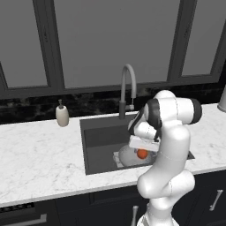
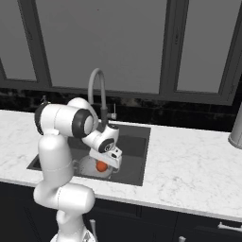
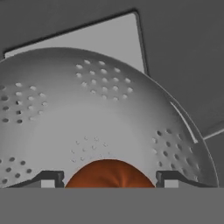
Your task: Put the colander in the sink, put the orange in the colander, and turn on the sink faucet and pour water over the colander.
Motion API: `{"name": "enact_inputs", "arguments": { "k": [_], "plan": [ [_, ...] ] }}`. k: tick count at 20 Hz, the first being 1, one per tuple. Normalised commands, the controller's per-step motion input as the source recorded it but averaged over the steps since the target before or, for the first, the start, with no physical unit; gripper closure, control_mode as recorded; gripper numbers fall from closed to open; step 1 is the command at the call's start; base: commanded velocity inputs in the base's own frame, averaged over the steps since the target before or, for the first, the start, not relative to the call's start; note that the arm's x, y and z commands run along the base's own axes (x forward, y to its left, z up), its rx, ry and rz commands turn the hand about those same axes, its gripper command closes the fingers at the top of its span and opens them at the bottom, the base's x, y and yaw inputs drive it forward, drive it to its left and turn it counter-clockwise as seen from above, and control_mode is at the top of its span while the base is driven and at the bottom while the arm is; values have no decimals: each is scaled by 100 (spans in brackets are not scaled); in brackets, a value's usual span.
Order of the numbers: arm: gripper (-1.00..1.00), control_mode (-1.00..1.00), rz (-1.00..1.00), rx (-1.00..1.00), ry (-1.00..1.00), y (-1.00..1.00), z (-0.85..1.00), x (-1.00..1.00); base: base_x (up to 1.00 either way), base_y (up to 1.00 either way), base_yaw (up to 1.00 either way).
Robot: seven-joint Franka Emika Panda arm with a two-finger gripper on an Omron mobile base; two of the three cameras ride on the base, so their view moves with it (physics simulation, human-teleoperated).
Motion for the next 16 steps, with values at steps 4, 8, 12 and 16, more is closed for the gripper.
{"name": "enact_inputs", "arguments": {
  "k": [4, 8, 12, 16],
  "plan": [
    [100, -100, 6, 0, 2, 0, -18, 0, 0, 0, 0],
    [100, -100, 7, 0, 0, 1, -9, 0, 0, 0, 0],
    [-100, -100, 7, 0, 0, 4, 0, 0, 0, 0, 0],
    [-100, -100, 4, 0, 0, 6, 9, 0, 0, 0, 0]
  ]
}}
